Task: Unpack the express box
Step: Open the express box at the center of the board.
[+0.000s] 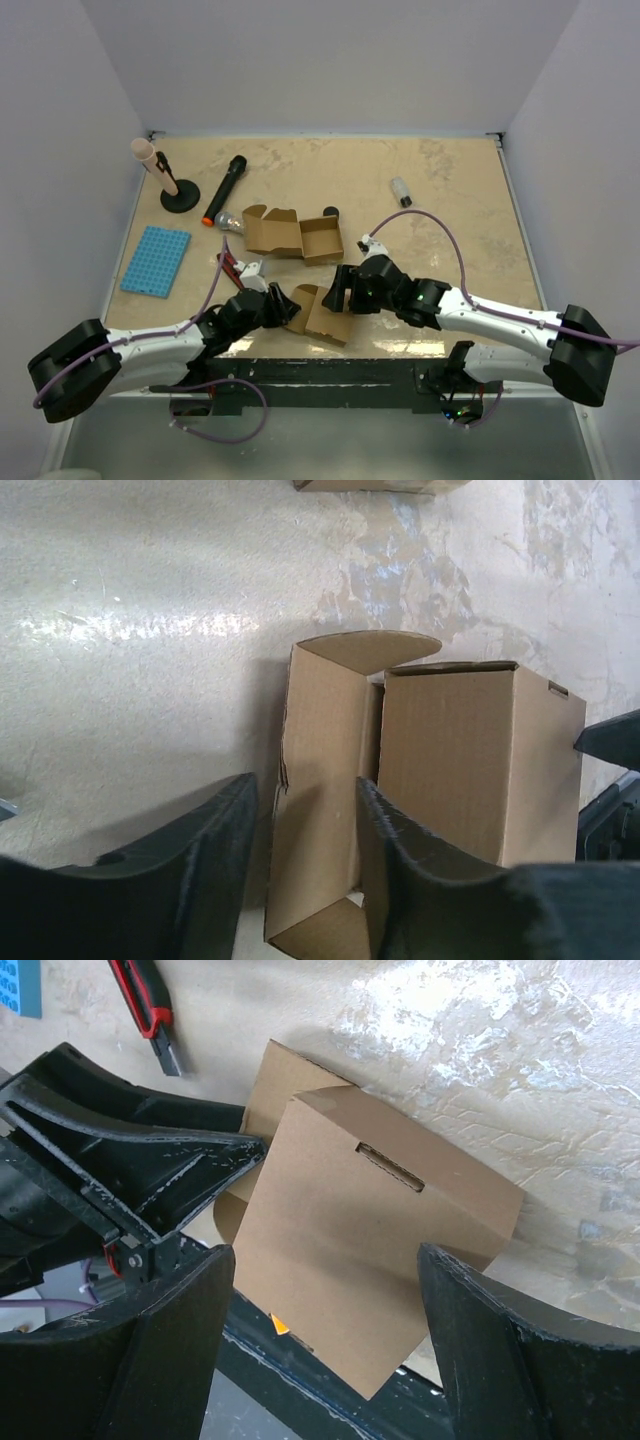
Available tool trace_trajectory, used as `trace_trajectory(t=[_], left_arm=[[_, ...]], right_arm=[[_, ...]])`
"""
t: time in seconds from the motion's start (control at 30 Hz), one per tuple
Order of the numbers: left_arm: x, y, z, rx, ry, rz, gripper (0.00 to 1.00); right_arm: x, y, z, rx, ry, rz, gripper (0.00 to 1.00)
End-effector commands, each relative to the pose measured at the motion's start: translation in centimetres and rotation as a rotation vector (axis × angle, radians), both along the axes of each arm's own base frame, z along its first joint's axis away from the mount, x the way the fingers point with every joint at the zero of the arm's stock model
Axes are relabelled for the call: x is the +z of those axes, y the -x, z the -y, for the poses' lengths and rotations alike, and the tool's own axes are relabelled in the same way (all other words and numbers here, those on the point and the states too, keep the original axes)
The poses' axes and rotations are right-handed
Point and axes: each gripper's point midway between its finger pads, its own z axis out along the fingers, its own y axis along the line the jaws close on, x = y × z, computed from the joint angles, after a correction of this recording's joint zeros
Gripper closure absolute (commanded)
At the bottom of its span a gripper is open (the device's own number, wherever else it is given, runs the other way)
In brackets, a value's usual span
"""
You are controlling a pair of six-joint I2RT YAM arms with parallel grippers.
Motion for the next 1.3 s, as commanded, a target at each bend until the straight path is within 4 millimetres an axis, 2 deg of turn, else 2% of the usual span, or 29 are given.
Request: trace_trajectory(t=[0.0,0.23,0.27,0.33,0.37,0.43,0.47,0.53,0.57,0.6,0.63,0.7,0.73,0.8,0.83,0.9,0.93,1.0,1.03,1.27], left_arm=[[0.3,0.2,0.6,-0.035,0.034,0.014,0.55],[0.6,0.1,1.0,-0.054,0.048,0.025,0.76],[0.7,0.0,1.0,-0.053,0.050,0.028,0.87],[1.3,-0.1,1.0,-0.046,0.064,0.041,0.98],[1.2,-0.1,0.8,-0.041,0.052,0.036,1.00],[3.0,-0.7,1.0,-0.031,0.071,0.079,1.00],[3.1,-0.6,0.7,-0.030,0.047,0.074,1.00],[6.5,-1.8,0.9,-0.010,0.065,0.147,1.00],[6.7,-1.8,0.4,-0.007,0.026,0.146,1.00],[8.1,-2.1,0.4,-0.003,0.027,0.173,1.00],[10.6,-2.9,0.6,0.004,0.028,0.222,1.00],[11.2,-2.9,0.2,-0.002,-0.030,0.213,1.00],[13.1,-3.3,0.6,-0.006,-0.023,0.239,1.00],[13.4,-3.4,0.8,-0.024,-0.055,0.230,1.00],[14.8,-3.6,1.3,-0.033,-0.044,0.246,1.00],[14.8,-3.7,1.5,-0.043,-0.071,0.232,1.00],[15.8,-3.9,1.7,-0.045,-0.067,0.245,1.00],[15.3,-4.0,1.8,-0.055,-0.109,0.220,1.00],[16.2,-4.2,2.0,-0.057,-0.109,0.227,1.00],[16.9,-4.2,3.5,-0.097,-0.111,0.196,1.00]], right_arm=[[0.7,0.2,-0.6,0.017,-0.047,0.010,0.22],[0.9,0.2,-0.8,0.030,-0.050,0.021,0.23],[1.3,0.1,-0.9,0.030,-0.057,0.026,0.23],[1.7,0.0,-0.9,0.030,-0.058,0.038,0.23],[2.2,-0.2,-1.1,0.030,-0.067,0.049,0.23],[3.3,-0.6,-1.0,0.025,-0.072,0.078,0.23],[4.2,-0.9,-1.1,0.019,-0.082,0.097,0.23],[5.0,-1.4,-0.6,0.010,-0.055,0.136,0.23],[6.1,-1.8,-0.7,0.005,-0.064,0.162,0.23],[6.5,-2.1,-0.6,0.002,-0.056,0.180,0.23],[6.7,-2.2,-0.3,0.007,-0.034,0.198,0.23],[7.6,-2.8,-0.1,-0.001,-0.028,0.234,0.23],[7.9,-2.9,-0.1,0.000,-0.030,0.244,0.23],[8.7,-3.1,0.0,-0.006,-0.041,0.267,0.23],[8.8,-3.1,0.1,-0.004,-0.040,0.276,0.23],[9.6,-3.3,0.4,-0.021,-0.046,0.302,0.23],[9.6,-3.4,0.7,-0.026,-0.041,0.306,0.23],[9.6,-3.4,1.0,-0.030,-0.037,0.321,0.23],[9.5,-3.4,1.0,-0.025,-0.037,0.329,0.23],[8.1,-4.0,0.7,-0.018,-0.005,0.342,0.26]])
